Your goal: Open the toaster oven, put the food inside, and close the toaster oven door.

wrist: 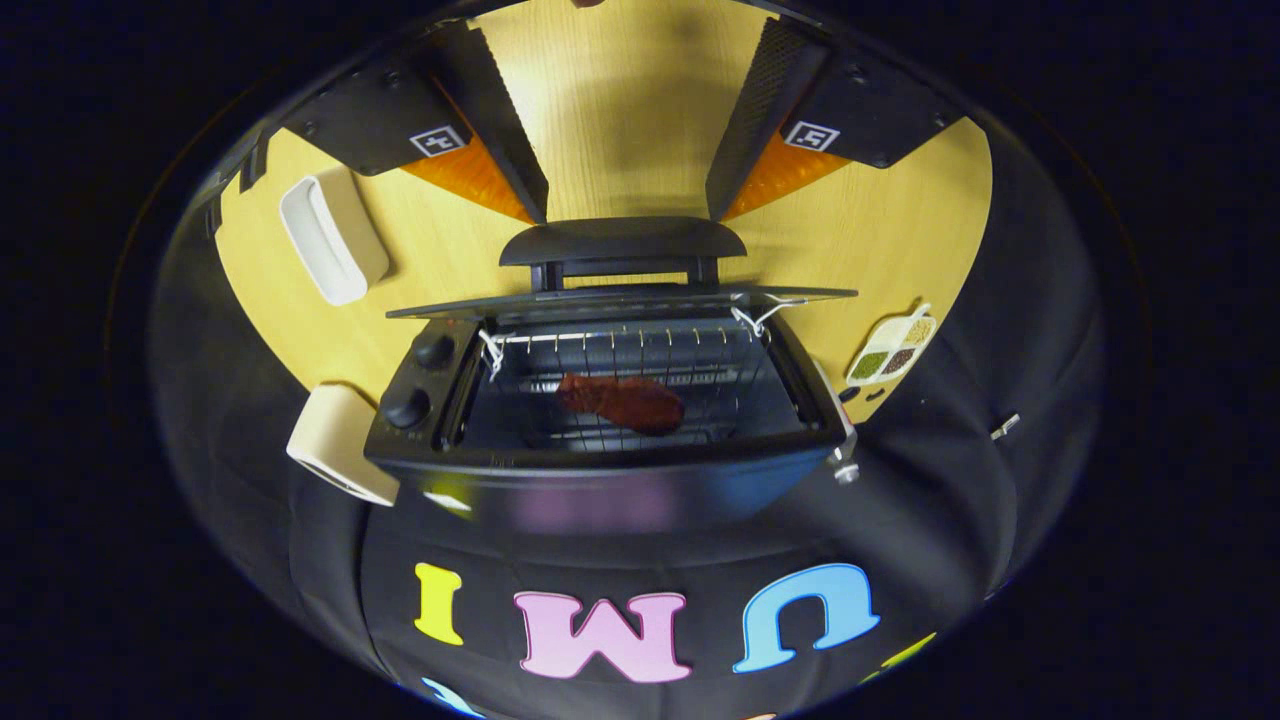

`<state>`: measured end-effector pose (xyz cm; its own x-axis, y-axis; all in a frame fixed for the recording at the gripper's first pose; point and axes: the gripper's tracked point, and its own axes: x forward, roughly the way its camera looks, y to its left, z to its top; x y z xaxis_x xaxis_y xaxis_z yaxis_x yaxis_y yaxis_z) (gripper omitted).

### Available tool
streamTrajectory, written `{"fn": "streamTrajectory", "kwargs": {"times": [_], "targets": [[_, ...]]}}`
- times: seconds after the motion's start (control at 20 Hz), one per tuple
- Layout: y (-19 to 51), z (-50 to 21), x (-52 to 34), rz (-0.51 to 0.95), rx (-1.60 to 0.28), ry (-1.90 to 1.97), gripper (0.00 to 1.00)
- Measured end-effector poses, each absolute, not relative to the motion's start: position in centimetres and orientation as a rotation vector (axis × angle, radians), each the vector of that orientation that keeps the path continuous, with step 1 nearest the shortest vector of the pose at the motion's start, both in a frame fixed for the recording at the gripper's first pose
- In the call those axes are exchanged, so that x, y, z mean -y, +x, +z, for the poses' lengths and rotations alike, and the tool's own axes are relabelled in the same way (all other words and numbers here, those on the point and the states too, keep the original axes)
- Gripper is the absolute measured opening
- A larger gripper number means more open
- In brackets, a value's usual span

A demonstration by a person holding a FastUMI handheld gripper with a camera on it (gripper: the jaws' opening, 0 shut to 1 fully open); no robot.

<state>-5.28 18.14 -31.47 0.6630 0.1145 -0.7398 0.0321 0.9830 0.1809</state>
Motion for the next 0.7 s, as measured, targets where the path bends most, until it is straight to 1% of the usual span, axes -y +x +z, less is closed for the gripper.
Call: {"fn": "streamTrajectory", "kwargs": {"times": [0.1, 0.4, 0.7], "targets": [[-5.1, -30.5, -17.8, 0.055, -0.794, 0.168, 0.99], [-1.6, -25.2, -15.4, 0.061, -0.659, 0.158, 0.99], [-2.6, -21.0, -13.3, 0.085, -0.573, 0.139, 0.99]]}}
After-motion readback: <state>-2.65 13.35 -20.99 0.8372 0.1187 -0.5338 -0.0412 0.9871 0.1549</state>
